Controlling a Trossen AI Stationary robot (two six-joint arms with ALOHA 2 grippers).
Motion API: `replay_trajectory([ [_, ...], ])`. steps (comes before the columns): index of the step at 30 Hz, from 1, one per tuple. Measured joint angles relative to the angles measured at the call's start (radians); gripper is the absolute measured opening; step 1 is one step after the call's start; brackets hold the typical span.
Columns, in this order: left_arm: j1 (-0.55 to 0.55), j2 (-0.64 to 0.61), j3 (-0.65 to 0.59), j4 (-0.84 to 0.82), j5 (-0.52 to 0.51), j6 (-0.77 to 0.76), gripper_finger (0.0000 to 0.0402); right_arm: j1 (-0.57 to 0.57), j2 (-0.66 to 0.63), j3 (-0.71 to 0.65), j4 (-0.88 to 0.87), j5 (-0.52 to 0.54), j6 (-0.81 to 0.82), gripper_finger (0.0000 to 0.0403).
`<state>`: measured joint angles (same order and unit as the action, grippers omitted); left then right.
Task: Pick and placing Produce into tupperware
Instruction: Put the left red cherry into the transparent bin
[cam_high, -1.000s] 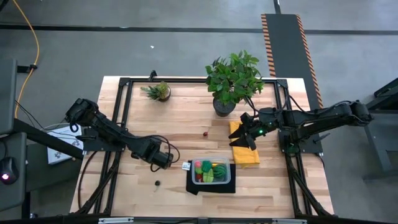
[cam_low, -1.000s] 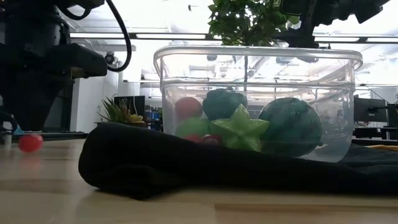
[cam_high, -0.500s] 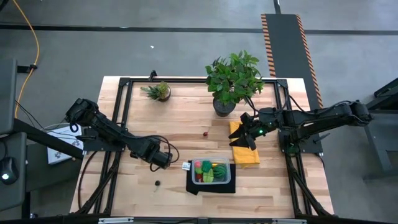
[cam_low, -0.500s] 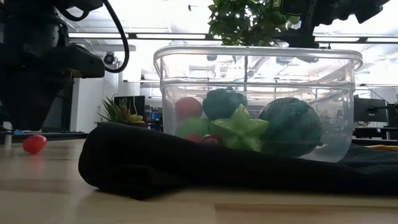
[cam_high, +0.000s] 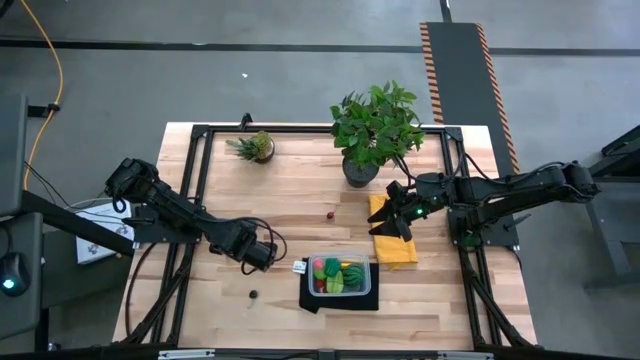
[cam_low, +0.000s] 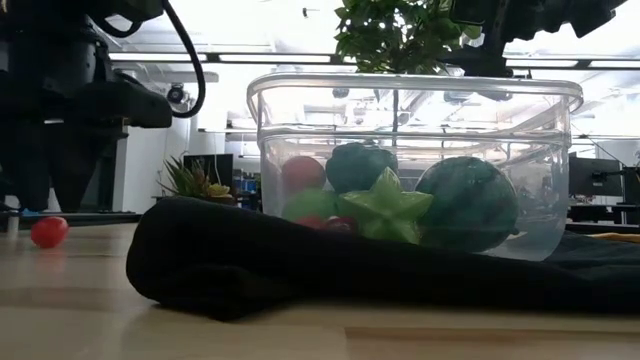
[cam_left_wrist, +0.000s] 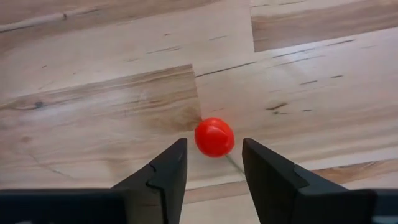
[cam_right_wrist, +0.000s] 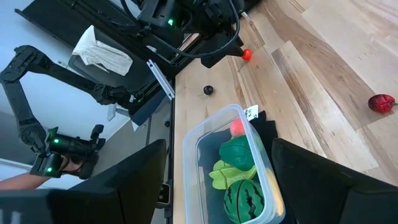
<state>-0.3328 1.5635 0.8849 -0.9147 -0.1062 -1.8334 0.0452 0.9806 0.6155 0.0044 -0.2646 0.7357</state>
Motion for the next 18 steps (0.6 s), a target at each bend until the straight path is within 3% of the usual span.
replay_trajectory([
  [18,0.008,0.000,-0.069,0.110,-0.011,-0.030,0.0185,0.000,0.000,0.000,0.000,0.000,0.000,0.0282],
])
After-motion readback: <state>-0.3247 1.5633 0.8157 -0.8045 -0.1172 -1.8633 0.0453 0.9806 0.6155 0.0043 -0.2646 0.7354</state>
